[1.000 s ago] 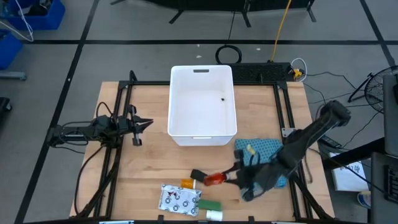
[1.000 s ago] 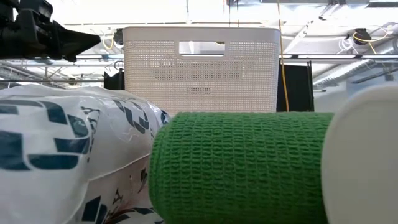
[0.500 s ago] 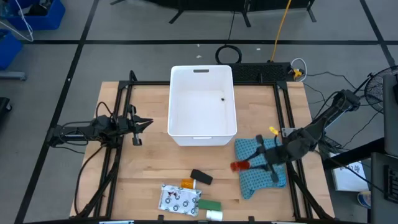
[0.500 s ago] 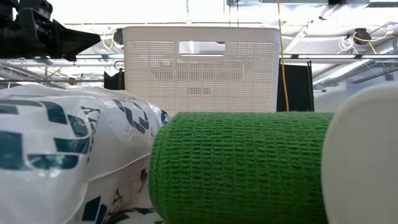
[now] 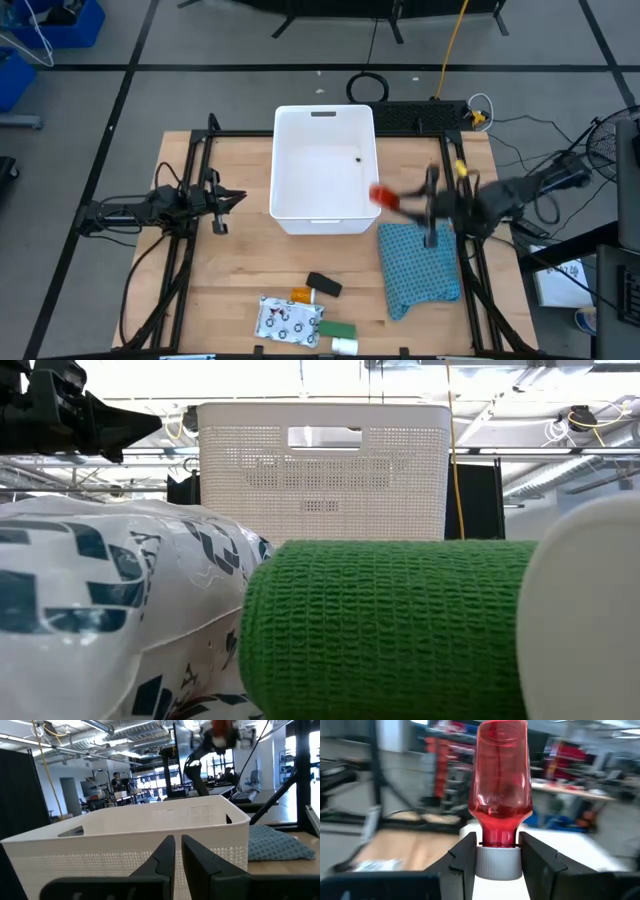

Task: Pick & place medical supplies in basket/bin
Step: Put the red pill bottle into the bin

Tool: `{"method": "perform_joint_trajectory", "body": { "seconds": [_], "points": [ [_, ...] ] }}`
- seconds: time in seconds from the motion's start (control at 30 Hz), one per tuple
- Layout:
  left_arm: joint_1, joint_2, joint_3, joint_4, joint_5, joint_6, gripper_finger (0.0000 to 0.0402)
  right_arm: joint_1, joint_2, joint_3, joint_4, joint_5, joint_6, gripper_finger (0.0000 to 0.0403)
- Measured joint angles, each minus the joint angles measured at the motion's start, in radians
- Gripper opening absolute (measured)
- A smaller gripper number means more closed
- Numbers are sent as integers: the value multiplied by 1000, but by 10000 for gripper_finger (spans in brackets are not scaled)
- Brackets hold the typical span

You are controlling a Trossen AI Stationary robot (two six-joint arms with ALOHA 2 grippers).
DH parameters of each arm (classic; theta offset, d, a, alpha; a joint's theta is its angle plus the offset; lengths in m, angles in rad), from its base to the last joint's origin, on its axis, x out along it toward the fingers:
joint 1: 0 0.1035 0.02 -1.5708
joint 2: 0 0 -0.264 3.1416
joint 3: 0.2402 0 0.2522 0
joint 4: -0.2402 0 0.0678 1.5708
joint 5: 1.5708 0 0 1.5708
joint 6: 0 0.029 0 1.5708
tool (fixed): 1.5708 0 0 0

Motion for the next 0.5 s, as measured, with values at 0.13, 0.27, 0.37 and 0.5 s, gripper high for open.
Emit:
{"method": "perform_joint_trajectory", "body": {
  "seconds": [0.13, 0.27, 0.37, 0.5],
  "points": [
    [0, 0, 0, 0, 0, 3, 37, -208, 159, 305, -218, -126, -56, 112],
    [0, 0, 0, 0, 0, 8, 37, -405, 351, 551, -416, -223, -98, 112],
    [0, 0, 0, -1, 0, 32, 37, -550, 496, 688, -560, -338, -127, 112],
    [0, 0, 0, -2, 0, 37, 37, -695, 657, 752, -664, -452, -204, 112]
  ]
}}
